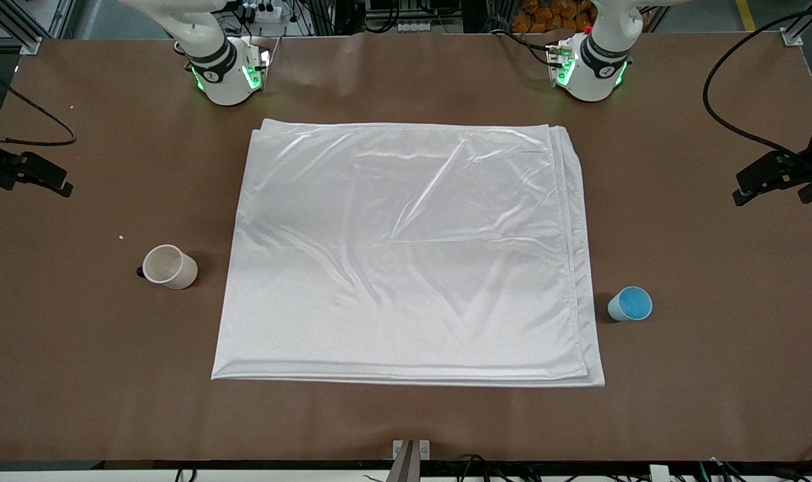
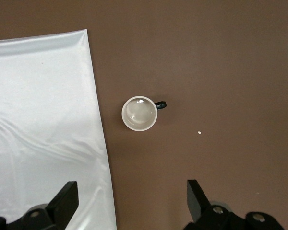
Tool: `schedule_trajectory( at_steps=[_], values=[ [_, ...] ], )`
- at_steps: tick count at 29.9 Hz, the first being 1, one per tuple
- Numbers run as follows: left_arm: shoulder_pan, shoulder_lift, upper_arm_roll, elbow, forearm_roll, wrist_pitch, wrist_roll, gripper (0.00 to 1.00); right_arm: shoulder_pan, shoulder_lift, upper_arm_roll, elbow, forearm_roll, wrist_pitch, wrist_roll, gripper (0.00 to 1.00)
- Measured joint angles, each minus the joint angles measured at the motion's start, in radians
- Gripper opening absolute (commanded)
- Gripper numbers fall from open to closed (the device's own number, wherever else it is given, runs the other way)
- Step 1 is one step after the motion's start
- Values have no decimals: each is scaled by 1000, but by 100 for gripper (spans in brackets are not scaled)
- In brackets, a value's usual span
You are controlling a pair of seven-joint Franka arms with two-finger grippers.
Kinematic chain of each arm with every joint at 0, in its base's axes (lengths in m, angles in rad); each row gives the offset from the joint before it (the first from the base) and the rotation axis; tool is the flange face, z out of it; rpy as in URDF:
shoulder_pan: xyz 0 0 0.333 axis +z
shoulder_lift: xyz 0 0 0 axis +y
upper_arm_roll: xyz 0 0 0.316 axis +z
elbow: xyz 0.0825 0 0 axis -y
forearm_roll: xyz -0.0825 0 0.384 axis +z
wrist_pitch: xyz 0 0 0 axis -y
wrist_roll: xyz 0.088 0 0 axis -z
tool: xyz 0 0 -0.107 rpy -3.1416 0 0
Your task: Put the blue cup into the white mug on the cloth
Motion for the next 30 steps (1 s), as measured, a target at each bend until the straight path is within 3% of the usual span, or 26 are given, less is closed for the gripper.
schedule_trajectory(
  at_steps=[30],
  values=[
    [-1,5,-3,0,0,-2,0,100,-7,8,-2,-14,0,1,-33,100]
  ],
)
